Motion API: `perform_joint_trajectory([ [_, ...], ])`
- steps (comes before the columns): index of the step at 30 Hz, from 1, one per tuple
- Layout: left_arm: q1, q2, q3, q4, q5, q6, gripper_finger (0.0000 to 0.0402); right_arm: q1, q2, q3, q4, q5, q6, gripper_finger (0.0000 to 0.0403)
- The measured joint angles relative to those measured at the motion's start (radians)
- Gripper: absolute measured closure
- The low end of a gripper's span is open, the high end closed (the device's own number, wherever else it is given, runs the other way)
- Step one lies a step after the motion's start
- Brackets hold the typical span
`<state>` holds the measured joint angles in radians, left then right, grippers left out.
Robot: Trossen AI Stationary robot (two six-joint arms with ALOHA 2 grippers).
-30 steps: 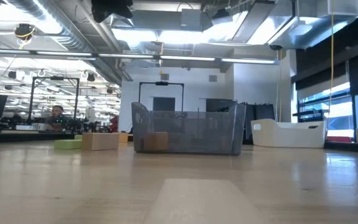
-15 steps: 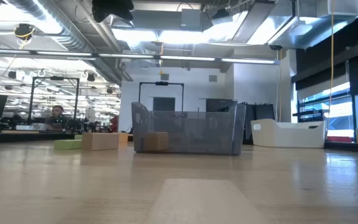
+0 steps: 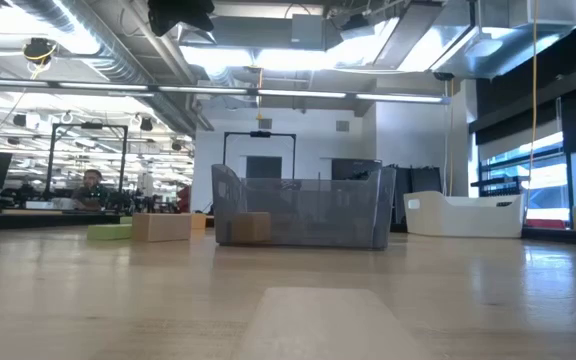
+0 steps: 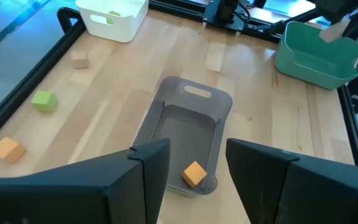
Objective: Sort & place blocks by color
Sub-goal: Put the brown block into the blue bin, then put the green block into the white bin
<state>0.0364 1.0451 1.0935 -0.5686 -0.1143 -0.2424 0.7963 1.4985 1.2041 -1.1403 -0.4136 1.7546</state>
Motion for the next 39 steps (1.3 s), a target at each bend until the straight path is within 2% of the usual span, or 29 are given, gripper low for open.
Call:
perform_joint_trajectory([
  [6,0.0,0.0,0.0,0.0,0.0,0.011,0.025,0.0,0.064,-0.039,0.029,-0.025,0.007,0.0277],
  [13,-0.001,0.0,0.001,-0.021,0.017,0.014,0.025,-0.007,0.071,-0.243,0.233,-0.053,0.049,0.0277],
  [19,-0.001,0.0,0.001,-0.055,0.023,0.014,0.025,-0.016,0.071,-0.347,0.42,-0.052,0.05,0.0277],
  [27,-0.001,0.0,0.001,-0.057,0.023,0.014,0.025,-0.016,0.071,-0.384,0.471,-0.063,0.051,0.0275],
  [34,-0.001,0.0,0.001,-0.114,0.023,0.011,0.025,-0.032,0.069,-0.384,0.473,-0.087,0.052,0.017],
  [39,0.0,0.0,0.001,-0.149,0.023,-0.047,0.025,-0.038,0.029,-0.353,0.437,-0.043,0.073,0.0145],
])
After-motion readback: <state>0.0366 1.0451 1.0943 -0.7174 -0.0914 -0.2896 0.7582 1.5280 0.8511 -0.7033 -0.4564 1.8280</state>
